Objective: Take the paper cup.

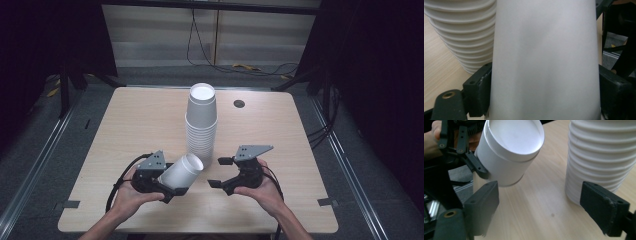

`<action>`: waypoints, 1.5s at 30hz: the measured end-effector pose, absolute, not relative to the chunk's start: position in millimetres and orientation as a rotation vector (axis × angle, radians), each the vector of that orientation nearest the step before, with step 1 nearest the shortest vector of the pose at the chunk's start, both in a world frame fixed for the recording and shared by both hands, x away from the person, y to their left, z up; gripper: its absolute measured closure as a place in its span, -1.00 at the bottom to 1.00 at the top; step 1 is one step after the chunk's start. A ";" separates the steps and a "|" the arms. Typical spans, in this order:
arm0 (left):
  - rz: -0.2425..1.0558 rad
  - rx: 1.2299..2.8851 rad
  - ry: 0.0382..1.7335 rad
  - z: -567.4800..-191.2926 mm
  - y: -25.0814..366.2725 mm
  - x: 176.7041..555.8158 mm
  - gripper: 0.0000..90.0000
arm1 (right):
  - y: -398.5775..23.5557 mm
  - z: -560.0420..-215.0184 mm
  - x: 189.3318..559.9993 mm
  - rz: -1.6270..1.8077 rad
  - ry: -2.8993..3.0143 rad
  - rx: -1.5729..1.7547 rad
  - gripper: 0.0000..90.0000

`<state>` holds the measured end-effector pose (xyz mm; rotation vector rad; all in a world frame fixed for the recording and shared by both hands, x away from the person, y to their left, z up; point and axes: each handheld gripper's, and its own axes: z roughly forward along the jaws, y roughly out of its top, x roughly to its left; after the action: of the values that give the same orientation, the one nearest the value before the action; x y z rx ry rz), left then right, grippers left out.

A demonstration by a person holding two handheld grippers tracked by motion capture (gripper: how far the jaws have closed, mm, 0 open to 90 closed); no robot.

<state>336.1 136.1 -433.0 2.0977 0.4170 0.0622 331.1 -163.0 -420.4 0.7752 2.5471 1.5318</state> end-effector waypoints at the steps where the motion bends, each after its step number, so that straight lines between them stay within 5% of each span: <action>1: 0.062 2.105 0.414 -432.4 135.1 336.5 -0.66 | -163.8 -419.5 331.8 1.522 2.559 0.779 -0.65; 45: 0.061 2.400 0.238 -432.6 88.0 339.9 -0.66 | -146.2 -415.9 336.0 1.130 2.862 0.496 -0.64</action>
<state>339.9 88.0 -432.6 2.3996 0.2378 0.0607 336.0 -146.2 -415.9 0.4965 2.8623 1.1304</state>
